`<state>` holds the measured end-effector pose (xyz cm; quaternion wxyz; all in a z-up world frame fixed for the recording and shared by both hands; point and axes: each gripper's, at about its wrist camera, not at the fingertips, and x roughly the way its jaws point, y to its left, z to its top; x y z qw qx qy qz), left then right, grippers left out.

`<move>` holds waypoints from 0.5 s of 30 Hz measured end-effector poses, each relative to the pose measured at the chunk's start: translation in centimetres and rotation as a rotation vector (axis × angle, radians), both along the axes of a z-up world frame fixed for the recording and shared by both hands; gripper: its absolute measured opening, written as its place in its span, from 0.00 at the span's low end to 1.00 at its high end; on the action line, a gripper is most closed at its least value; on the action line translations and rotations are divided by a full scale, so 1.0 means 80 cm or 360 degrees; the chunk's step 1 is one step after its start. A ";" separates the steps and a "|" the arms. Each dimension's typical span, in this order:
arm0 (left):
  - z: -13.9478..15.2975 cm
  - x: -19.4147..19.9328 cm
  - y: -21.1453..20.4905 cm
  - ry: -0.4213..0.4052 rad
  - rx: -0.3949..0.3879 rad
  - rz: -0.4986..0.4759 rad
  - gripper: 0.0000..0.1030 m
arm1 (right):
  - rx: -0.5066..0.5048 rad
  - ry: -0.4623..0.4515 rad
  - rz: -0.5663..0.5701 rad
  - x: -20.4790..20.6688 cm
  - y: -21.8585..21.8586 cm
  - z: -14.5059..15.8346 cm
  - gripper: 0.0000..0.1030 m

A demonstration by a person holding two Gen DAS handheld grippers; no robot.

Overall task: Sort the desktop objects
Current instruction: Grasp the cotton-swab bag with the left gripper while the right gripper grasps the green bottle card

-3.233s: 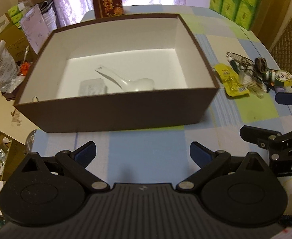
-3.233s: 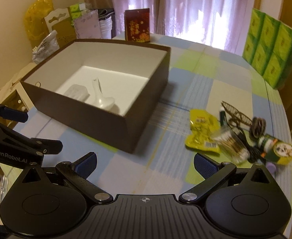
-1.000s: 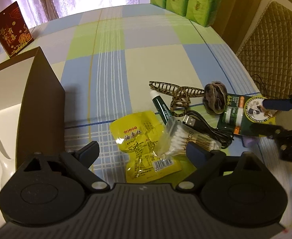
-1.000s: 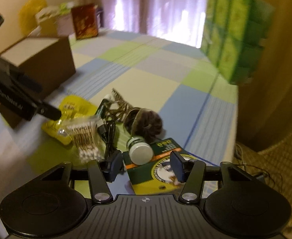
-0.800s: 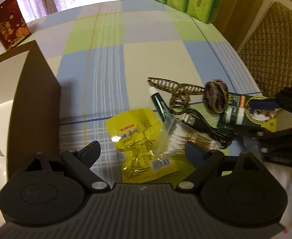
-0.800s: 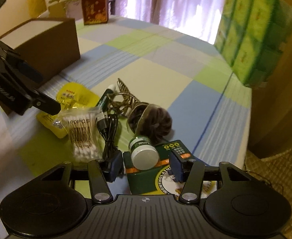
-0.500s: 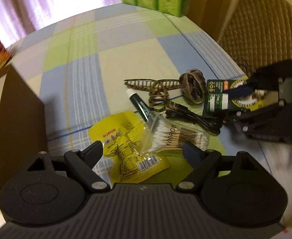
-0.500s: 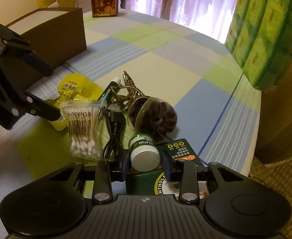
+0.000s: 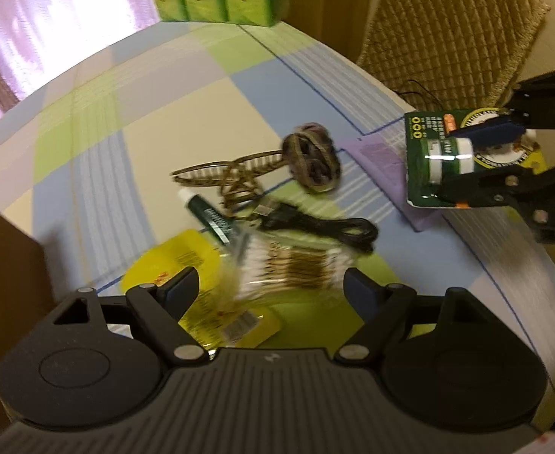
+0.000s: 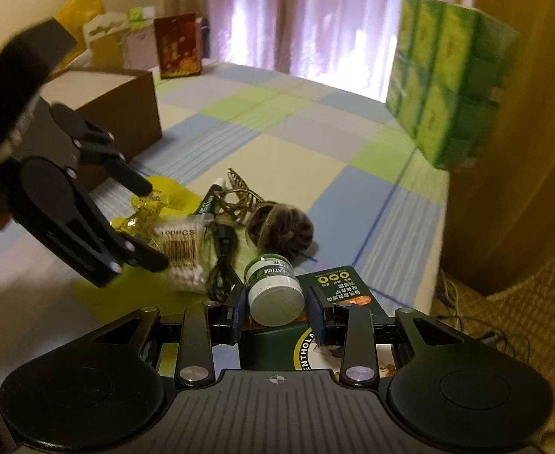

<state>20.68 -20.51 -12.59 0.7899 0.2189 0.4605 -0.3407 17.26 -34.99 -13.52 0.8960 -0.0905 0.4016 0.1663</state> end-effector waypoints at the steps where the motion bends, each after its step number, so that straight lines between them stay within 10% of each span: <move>1: -0.003 0.001 -0.003 0.0013 -0.0008 -0.0011 0.78 | 0.0011 0.0006 -0.0030 -0.004 -0.003 0.001 0.31; 15: -0.034 -0.005 -0.025 -0.0081 0.0059 -0.0230 0.63 | 0.0092 0.0053 -0.0322 -0.047 -0.032 0.004 0.31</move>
